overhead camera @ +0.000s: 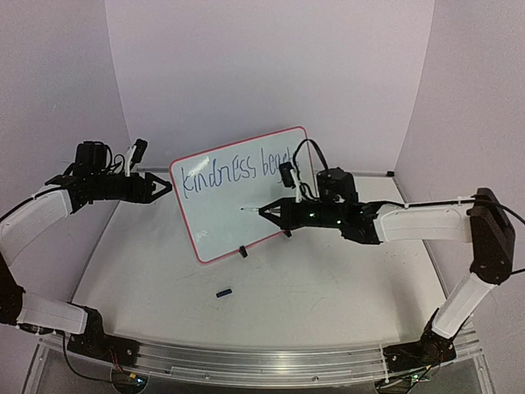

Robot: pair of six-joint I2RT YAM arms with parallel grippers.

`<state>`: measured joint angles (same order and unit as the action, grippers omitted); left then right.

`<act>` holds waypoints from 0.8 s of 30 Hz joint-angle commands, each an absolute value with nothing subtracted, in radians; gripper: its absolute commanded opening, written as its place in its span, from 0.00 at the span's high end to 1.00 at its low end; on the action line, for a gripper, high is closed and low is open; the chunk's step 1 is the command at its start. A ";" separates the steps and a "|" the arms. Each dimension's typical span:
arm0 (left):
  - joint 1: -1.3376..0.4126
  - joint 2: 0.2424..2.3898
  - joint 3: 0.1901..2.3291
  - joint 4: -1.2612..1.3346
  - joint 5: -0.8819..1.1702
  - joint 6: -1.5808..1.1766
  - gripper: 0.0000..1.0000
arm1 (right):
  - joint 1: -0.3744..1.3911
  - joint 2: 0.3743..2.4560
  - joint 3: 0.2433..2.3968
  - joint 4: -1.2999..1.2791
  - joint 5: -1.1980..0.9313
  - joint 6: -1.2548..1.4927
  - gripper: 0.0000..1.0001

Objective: Write a sentence on the whiteboard

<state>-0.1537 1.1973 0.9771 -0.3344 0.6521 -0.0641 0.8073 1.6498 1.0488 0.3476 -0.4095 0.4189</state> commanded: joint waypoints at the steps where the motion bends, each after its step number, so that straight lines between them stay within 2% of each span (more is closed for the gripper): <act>1: -0.164 1.205 0.963 -0.267 0.754 -0.074 0.12 | 0.886 1.771 1.143 0.459 -0.470 0.399 1.00; 9: -0.182 1.266 0.975 -0.306 0.690 -0.060 0.15 | 0.930 1.939 1.286 0.483 -0.516 0.403 1.00; 14: -0.187 1.319 0.987 -0.296 0.725 -0.066 0.33 | 0.931 2.002 1.362 0.483 -0.510 0.402 1.00; 24: -0.208 1.385 0.996 -0.275 0.748 -0.062 0.47 | 0.920 2.111 1.465 0.483 -0.530 0.433 1.00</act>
